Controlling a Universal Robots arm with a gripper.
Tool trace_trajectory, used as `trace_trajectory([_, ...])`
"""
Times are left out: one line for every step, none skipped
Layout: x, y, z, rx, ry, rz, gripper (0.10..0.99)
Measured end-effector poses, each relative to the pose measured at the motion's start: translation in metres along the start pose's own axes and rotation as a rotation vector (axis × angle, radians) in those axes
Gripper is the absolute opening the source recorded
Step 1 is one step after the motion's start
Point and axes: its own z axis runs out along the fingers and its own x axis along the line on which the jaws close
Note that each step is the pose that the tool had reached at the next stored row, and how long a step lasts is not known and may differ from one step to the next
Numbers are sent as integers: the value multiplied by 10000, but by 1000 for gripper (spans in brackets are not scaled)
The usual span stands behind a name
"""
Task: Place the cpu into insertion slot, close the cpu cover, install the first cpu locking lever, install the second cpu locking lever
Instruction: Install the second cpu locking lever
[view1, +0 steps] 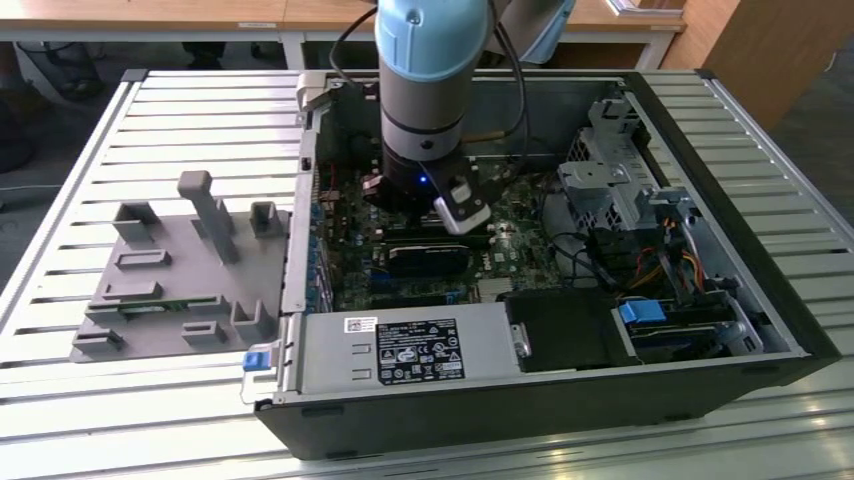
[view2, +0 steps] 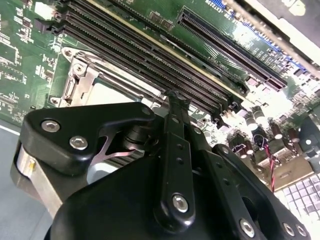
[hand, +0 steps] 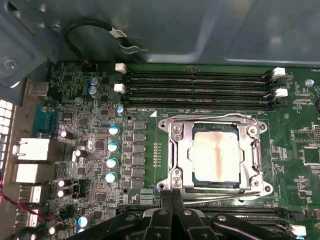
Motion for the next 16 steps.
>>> trace_trajectory([0, -2, 10, -14, 0, 0, 106])
trace_trajectory([0, -4, 18, -27, 1, 1, 106])
trace_trajectory([1, -6, 25, -42, 3, 1, 106])
trace_trajectory([1, -7, 30, -58, 3, 1, 106])
trace_trajectory([1, -8, 34, -75, 3, 1, 106])
trace_trajectory([1, -8, 36, -100, 3, 1, 106])
trace_trajectory([0, -9, 39, -127, 2, 1, 106])
trace_trajectory([0, -9, 42, -147, 3, 2, 106])
trace_trajectory([0, -10, 46, -160, 3, 2, 106])
trace_trajectory([1, -11, 50, -174, 4, 3, 106])
trace_trajectory([1, -12, 53, -189, 4, 3, 106])
trace_trajectory([1, -12, 56, -205, 4, 3, 106])
trace_trajectory([2, -12, 60, -220, 4, 3, 106])
trace_trajectory([4, -12, 63, -234, 3, 4, 106])
trace_trajectory([8, -11, 66, -252, 4, 3, 106])
trace_trajectory([12, -10, 70, -271, 5, 3, 106])
